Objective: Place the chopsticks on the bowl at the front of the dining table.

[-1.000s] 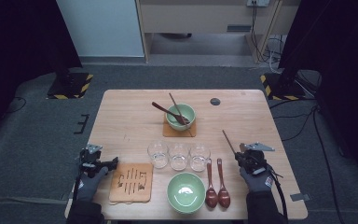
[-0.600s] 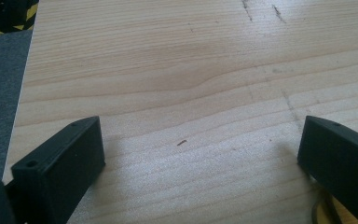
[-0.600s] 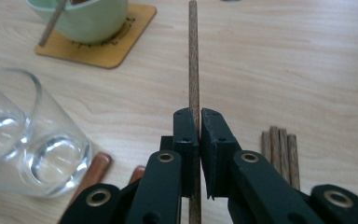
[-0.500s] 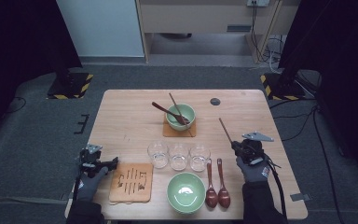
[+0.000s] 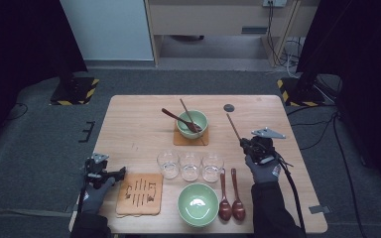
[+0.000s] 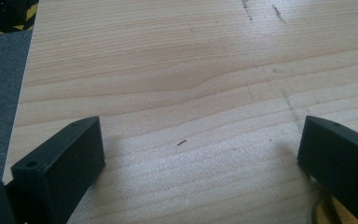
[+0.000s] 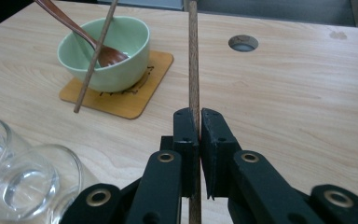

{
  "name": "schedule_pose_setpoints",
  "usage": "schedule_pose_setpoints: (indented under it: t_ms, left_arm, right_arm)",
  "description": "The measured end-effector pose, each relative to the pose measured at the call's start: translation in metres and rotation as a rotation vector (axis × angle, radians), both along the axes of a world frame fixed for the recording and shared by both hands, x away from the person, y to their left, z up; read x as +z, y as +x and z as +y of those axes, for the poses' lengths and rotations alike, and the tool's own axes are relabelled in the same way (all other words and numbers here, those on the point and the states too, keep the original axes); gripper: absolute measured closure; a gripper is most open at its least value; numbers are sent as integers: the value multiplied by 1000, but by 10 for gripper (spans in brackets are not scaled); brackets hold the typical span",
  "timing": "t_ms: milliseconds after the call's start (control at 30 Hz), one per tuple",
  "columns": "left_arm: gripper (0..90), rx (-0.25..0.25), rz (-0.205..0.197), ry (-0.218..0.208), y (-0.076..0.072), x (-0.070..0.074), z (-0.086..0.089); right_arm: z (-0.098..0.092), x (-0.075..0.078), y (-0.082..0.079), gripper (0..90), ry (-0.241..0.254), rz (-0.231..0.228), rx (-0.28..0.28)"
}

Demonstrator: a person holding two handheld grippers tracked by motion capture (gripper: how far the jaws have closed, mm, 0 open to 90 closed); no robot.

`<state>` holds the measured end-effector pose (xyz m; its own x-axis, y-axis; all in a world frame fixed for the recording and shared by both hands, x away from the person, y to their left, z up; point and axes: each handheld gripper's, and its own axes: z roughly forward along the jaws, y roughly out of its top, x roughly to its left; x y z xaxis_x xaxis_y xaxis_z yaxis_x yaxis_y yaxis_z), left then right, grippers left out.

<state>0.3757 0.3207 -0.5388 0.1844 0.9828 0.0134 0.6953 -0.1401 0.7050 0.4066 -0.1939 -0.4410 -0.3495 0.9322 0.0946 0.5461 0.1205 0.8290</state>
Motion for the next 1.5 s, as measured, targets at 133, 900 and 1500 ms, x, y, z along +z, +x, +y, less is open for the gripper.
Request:
schedule_pose_setpoints:
  t_ms: [133, 900, 1500]
  left_arm:
    - [0, 0, 0, 0, 0, 0, 0]
    - [0, 0, 0, 0, 0, 0, 0]
    - [0, 0, 0, 0, 0, 0, 0]
  right_arm:
    - [7, 3, 7, 852, -6, 1, 8]
    - [46, 27, 44, 852, -24, -38, 41]
    - [76, 25, 75, 852, -35, -31, 50]
